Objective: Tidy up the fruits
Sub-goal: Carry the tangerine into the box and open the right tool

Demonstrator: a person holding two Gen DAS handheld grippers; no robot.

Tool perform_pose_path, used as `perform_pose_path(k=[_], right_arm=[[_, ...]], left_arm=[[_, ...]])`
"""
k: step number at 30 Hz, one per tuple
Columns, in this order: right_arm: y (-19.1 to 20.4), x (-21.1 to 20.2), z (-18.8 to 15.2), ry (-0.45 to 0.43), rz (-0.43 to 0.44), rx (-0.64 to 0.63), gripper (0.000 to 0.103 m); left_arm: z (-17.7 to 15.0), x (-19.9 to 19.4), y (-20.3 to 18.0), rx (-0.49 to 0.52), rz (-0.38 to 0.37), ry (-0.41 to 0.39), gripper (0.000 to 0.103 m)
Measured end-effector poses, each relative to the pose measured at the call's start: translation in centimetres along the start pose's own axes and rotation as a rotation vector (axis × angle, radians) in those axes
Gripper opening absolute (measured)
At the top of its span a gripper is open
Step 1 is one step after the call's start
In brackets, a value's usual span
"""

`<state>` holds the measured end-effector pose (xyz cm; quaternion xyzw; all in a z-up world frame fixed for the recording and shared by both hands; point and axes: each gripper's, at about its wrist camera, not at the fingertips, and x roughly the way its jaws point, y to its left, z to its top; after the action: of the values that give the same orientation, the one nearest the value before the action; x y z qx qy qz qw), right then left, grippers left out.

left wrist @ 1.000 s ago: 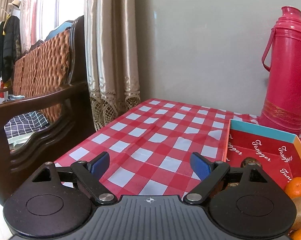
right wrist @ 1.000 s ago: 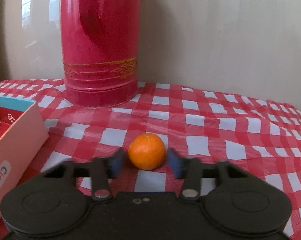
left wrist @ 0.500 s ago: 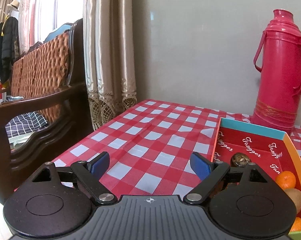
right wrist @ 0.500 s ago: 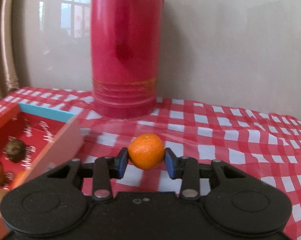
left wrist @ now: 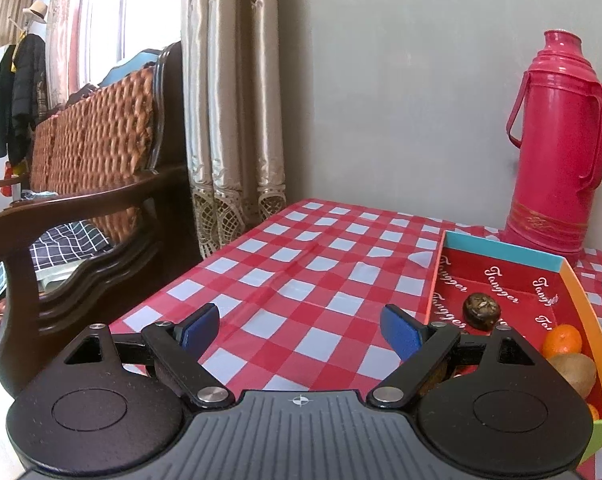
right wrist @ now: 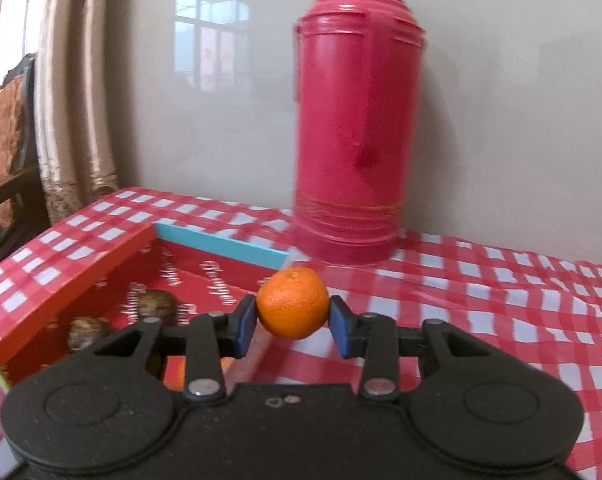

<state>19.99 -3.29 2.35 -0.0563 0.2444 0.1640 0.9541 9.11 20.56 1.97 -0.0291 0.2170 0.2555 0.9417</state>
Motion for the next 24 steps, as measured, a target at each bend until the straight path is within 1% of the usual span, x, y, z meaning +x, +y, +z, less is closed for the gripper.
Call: perform_pose_path(k=[5, 10, 19, 21, 22, 23, 24], right_arm=[[2.6, 0.3, 0.1, 0.006, 0.043, -0.019, 0.03], [4.5, 0.9, -0.1, 0.024, 0.067, -0.028, 0.03], [7.1, 1.8, -0.5, 0.05, 0.092, -0.039, 0.03], [7.4, 1.8, -0.5, 0.048, 0.091, -0.031, 0.032], [7.5, 1.7, -0.4, 0.043, 0.087, -0.026, 0.036], [7.5, 1.5, -0.4, 0.024, 0.076, -0.021, 0.06], [7.5, 1.2, -0.4, -0.004, 0.057, -0.017, 0.098]], left_arm=[[-0.1, -0.4, 0.8, 0.004, 0.006, -0.001, 0.087], [-0.2, -0.8, 1.7, 0.007, 0.009, -0.008, 0.087], [-0.8, -1.2, 3.7, 0.012, 0.032, -0.005, 0.087], [-0.8, -1.2, 4.3, 0.005, 0.036, -0.001, 0.087], [-0.9, -1.2, 4.5, 0.003, 0.035, 0.002, 0.087], [-1.0, -1.2, 4.6, 0.0, 0.037, 0.004, 0.087], [-1.2, -1.2, 4.7, -0.003, 0.036, 0.005, 0.087]])
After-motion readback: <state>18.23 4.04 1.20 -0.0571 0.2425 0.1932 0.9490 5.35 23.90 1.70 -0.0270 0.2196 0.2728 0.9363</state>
